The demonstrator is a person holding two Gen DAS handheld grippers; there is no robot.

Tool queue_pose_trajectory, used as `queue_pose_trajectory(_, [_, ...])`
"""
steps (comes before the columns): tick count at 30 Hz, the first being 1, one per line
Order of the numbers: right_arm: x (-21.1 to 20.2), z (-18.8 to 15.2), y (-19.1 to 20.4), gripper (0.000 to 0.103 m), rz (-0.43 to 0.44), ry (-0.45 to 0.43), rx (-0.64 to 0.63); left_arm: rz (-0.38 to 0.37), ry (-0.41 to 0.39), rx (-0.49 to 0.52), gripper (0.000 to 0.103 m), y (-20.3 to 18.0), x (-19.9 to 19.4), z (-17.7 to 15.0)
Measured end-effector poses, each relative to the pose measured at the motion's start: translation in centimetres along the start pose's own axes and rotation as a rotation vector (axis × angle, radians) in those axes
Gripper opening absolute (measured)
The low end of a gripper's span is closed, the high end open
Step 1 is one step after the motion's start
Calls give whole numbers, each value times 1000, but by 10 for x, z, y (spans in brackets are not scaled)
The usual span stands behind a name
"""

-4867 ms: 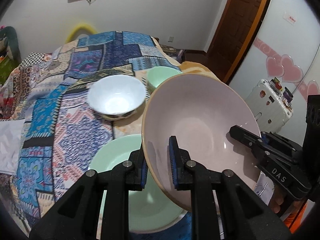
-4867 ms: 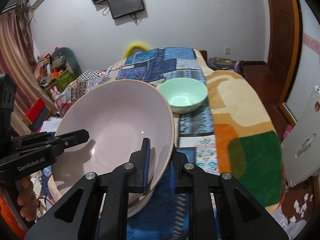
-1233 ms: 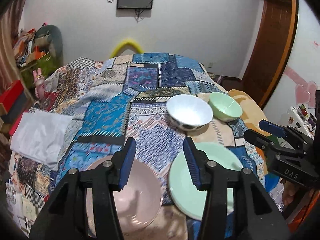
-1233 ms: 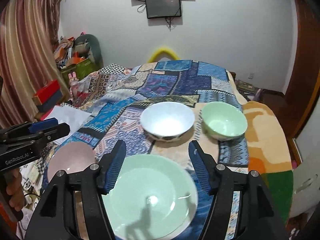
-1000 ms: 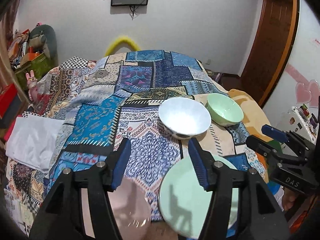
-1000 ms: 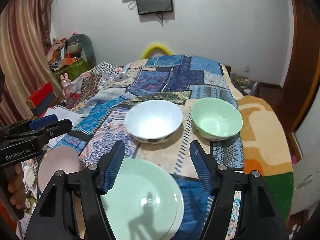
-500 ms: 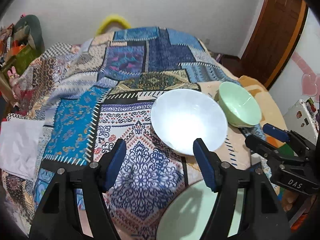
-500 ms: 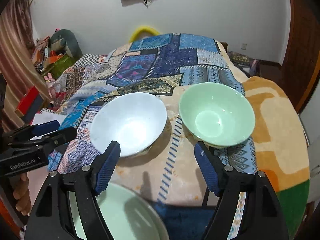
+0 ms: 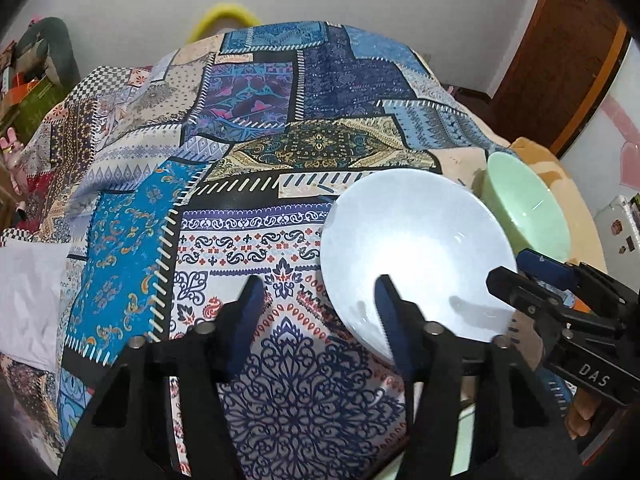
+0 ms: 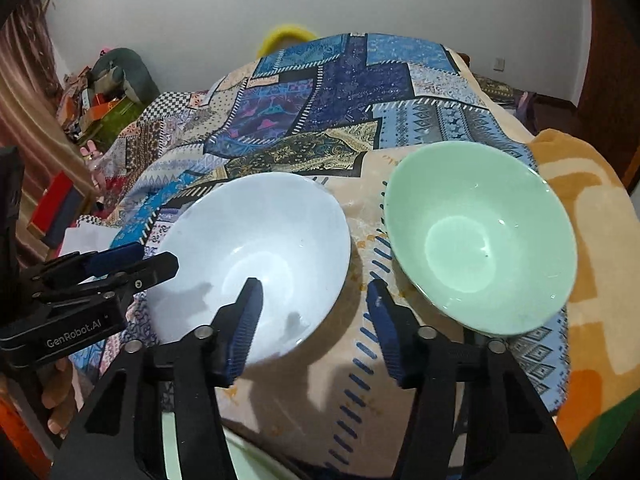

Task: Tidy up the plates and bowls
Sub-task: 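Lift the white dotted bowl with both grippers toward the pale pink bowl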

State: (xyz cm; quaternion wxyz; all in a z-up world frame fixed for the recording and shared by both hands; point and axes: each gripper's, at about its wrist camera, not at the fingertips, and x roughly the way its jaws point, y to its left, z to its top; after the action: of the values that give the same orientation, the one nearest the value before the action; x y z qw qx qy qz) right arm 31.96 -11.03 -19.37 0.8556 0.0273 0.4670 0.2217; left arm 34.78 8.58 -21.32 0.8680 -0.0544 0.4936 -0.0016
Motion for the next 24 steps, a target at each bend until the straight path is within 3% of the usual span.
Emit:
queue_pose_trajectory(9, [19, 1, -3, 26, 21, 52, 10, -7, 44, 17, 31, -2, 20, 8])
queue_pose_trajectory(16, [21, 2, -3, 23, 36, 44, -2, -27, 87, 30, 14, -9, 36, 9])
queue_pose_trajectory(24, [21, 3, -2, 22, 33, 38, -28, -30, 87, 35, 14, -11, 37, 7])
